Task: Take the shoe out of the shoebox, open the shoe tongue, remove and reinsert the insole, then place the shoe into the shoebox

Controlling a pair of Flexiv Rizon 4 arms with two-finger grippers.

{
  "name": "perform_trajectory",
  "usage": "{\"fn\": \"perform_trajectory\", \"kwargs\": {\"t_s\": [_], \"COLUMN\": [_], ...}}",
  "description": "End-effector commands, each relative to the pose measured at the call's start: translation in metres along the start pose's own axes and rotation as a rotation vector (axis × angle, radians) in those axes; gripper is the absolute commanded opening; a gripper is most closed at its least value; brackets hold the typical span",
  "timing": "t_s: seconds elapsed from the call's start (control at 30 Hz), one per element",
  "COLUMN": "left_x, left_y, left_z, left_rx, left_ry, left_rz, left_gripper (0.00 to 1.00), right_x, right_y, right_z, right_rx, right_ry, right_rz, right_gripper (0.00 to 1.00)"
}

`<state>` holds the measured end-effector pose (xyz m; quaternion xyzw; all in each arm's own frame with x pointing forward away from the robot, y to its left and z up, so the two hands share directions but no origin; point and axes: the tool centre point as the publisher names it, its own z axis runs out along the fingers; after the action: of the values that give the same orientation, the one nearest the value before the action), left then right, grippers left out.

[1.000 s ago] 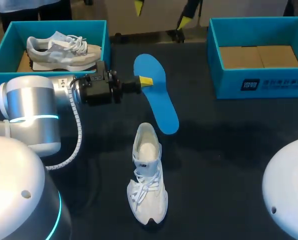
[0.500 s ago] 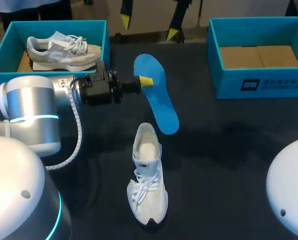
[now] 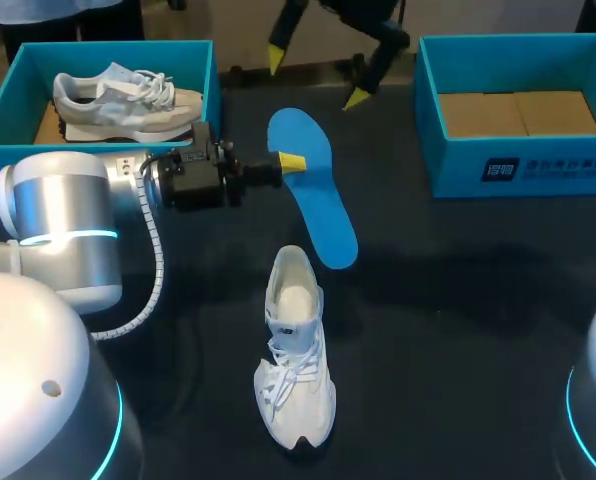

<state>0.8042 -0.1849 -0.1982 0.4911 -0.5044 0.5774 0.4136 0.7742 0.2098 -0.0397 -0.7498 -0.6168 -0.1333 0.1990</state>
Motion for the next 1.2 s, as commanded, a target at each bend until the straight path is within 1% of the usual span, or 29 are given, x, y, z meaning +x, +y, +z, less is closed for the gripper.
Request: {"fn": "perform_trajectory", "kwargs": {"t_s": [0.03, 0.17, 0.27, 0.3, 0.37, 0.43, 0.47, 0.5, 0.6, 0.8, 0.9, 0.97, 1.13, 1.2], "left_x": [0.000, 0.000, 0.000, 0.002, 0.004, 0.003, 0.003, 0.004, 0.006, 0.011, 0.016, 0.020, 0.035, 0.041], "left_y": [0.000, 0.000, 0.000, -0.001, -0.003, -0.006, -0.008, -0.009, -0.011, -0.014, -0.014, -0.014, -0.015, -0.016], "left_z": [0.000, 0.000, 0.000, -0.001, -0.003, -0.005, -0.006, -0.006, -0.009, -0.021, -0.029, -0.032, -0.043, -0.047], "left_rx": [-0.002, -0.002, -0.002, 0.006, -0.004, 0.015, 0.005, 0.015, 0.010, 0.006, -0.007, 0.008, 0.012, 0.008], "left_ry": [-0.001, -0.001, -0.001, 0.018, 0.032, 0.031, 0.032, 0.031, 0.032, 0.056, 0.123, 0.163, 0.233, 0.250], "left_rz": [0.000, 0.000, 0.000, 0.035, 0.085, 0.141, 0.137, 0.158, 0.195, 0.270, 0.368, 0.478, 0.735, 0.803], "left_gripper": [0.00, 0.00, 0.00, 0.00, 0.00, 0.00, 0.00, 0.00, 0.00, 0.00, 0.00, 0.00, 0.00, 0.00], "right_x": [-0.021, -0.029, -0.033, -0.034, -0.036, -0.039, -0.039, -0.040, -0.041, -0.046, -0.047, -0.049, -0.054, -0.057], "right_y": [0.000, 0.000, 0.000, 0.000, 0.001, 0.002, 0.002, 0.004, 0.006, 0.011, 0.013, 0.014, 0.016, 0.017], "right_z": [0.000, 0.011, 0.020, 0.021, 0.023, 0.023, 0.023, 0.022, 0.021, 0.020, 0.021, 0.021, 0.021, 0.022], "right_rx": [0.021, 0.033, 0.048, 0.055, 0.056, 0.071, 0.075, 0.082, 0.094, 0.102, 0.107, 0.110, 0.120, 0.127], "right_ry": [0.418, 0.543, 0.617, 0.638, 0.690, 0.740, 0.755, 0.770, 0.793, 0.865, 0.891, 0.903, 0.951, 0.967], "right_rz": [0.038, 0.030, 0.031, 0.025, 0.007, 0.005, 0.000, 0.002, 0.017, 0.012, 0.013, 0.014, -0.010, -0.013], "right_gripper": [1.00, 1.00, 1.00, 1.00, 1.00, 1.00, 1.00, 1.00, 1.00, 1.00, 1.00, 1.00, 1.00, 1.00]}}
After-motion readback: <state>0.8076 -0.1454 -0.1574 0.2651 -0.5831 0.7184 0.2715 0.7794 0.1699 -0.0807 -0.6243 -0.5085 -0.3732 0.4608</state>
